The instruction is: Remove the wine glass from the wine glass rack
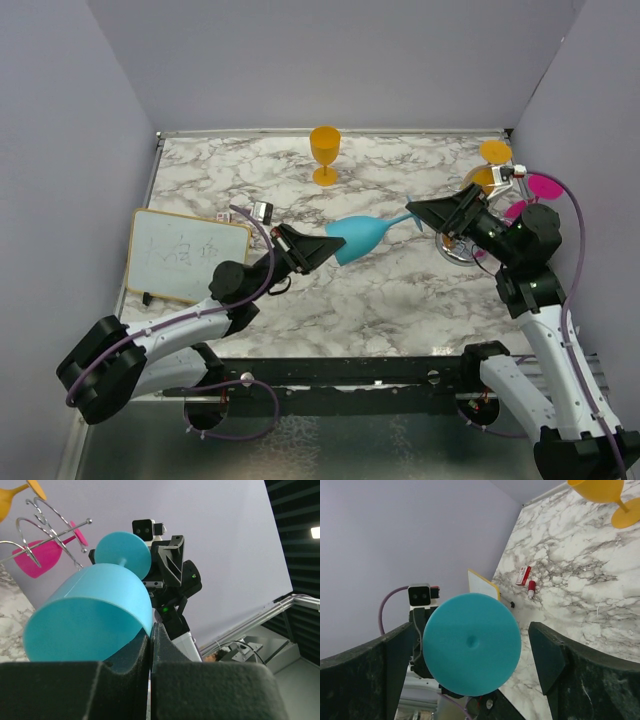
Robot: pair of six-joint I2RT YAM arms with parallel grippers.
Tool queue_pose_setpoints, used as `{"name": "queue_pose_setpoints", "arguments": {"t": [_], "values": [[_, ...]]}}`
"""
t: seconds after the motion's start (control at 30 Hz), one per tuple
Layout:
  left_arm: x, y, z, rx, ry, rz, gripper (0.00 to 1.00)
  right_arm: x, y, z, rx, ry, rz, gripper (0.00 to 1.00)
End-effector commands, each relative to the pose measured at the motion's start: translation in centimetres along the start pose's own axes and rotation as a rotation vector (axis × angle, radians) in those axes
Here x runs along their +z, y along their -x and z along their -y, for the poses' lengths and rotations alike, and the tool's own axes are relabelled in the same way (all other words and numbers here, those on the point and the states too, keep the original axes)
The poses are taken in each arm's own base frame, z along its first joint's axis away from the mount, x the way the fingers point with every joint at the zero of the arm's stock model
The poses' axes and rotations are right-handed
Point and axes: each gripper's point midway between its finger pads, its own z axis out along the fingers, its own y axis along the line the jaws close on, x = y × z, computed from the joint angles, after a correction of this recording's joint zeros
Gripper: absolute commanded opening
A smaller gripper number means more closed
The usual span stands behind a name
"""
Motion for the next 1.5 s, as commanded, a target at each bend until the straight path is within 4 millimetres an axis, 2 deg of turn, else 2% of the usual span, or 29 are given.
{"name": "queue_pose_setpoints", "arguments": {"t": [0.0, 0.13, 0.23, 0.33, 0.43, 0.47, 0.6, 0.73, 0.87, 1.33, 1.47], "values": [[-0.4, -0.1, 2.8, 0.054, -0.113, -0.011, 0.0, -1.1, 1.2, -0.3, -0.133, -0.046, 0.061, 1.0], [-0.9, -0.1, 2.6, 0.125, -0.092, -0.013, 0.0, -2.5, 3.3, -0.4, -0.289, -0.16, 0.126, 0.99], [-1.1, -0.3, 1.4, 0.238, -0.002, -0.043, 0.0, -4.5, 5.6, -0.6, -0.436, -0.277, 0.202, 0.99], [-1.7, 0.4, -0.7, 0.364, 0.161, -0.057, 0.0, -7.4, 8.0, -1.2, -0.58, -0.394, 0.302, 1.0], [-2.5, 1.8, -2.6, 0.486, 0.365, -0.069, 0.0, -10.9, 9.7, -2.9, -0.702, -0.464, 0.421, 1.0], [-3.4, 2.2, -4.0, 0.524, 0.468, -0.097, 0.0, -11.9, 10.2, -3.4, -0.739, -0.481, 0.456, 0.99], [-4.6, 4.8, -4.6, 0.732, 0.702, -0.161, 0.0, -14.8, 10.8, -4.3, -0.779, -0.55, 0.53, 1.0], [-4.9, 7.6, -4.5, 0.925, 0.843, -0.198, 0.0, -14.7, 10.5, -4.2, -0.797, -0.537, 0.519, 0.99], [-4.5, 9.2, -5.5, 1.043, 0.945, -0.254, 0.0, -14.6, 10.3, -4.4, -0.81, -0.518, 0.509, 0.99], [0.7, 10.6, -11.5, 1.182, 1.13, -0.516, 0.0, -15.3, 9.7, -5.0, -0.828, -0.495, 0.524, 1.0], [1.5, 11.5, -13.5, 1.224, 1.233, -0.612, 0.0, -15.3, 9.2, -4.7, -0.831, -0.484, 0.516, 1.0]]}}
